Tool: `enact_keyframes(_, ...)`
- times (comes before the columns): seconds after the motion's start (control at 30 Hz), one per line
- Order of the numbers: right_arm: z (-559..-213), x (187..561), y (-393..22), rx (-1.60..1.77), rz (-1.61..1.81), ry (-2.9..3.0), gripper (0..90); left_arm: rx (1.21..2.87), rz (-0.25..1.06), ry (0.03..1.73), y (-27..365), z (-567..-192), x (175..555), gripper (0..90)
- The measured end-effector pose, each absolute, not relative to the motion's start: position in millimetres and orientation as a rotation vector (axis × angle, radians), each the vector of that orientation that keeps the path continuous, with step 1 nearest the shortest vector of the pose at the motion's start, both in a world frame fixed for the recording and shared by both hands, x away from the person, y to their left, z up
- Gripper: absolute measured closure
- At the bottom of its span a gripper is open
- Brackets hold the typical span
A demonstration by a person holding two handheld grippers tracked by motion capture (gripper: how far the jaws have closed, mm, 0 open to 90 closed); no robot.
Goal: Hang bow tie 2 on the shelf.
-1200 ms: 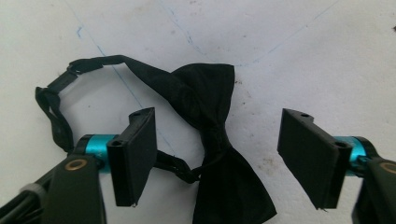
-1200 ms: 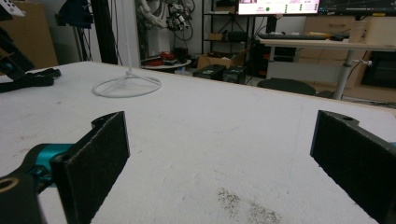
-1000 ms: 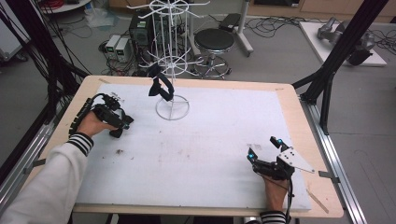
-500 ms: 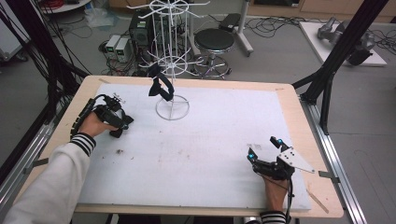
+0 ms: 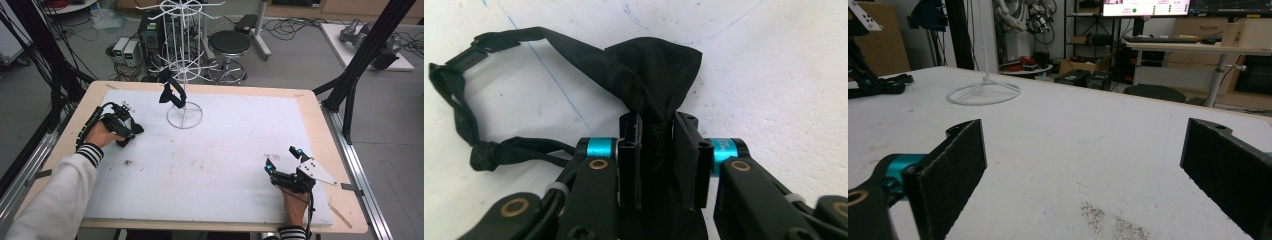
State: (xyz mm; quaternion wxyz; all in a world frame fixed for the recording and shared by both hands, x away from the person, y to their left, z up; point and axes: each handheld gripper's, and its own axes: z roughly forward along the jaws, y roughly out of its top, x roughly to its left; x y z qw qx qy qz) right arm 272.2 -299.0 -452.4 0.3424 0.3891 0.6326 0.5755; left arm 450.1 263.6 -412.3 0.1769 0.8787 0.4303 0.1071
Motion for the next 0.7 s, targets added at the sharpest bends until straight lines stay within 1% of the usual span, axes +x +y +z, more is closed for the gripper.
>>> enact_keyframes(0.37, -453, 272, -299, 1.010, 1.496, 1.644, 3.9, 2.452, 0.299, 1.202, 266, -409, 448, 75.7)
enact_keyframes(0.53, -452, 272, -299, 1.012, 1.496, 1.644, 3.9, 2.394, 0.325, 1.184, 267, -404, 445, 75.7)
enact_keyframes(0.6, -452, 272, -299, 1.010, 1.496, 1.644, 3.9, 2.401, 0.333, 1.170, 268, -403, 444, 75.7)
enact_keyframes(0.7, -452, 272, -299, 1.010, 1.495, 1.643, 3.9, 2.346, 0.337, 1.161, 271, -399, 441, 75.8)
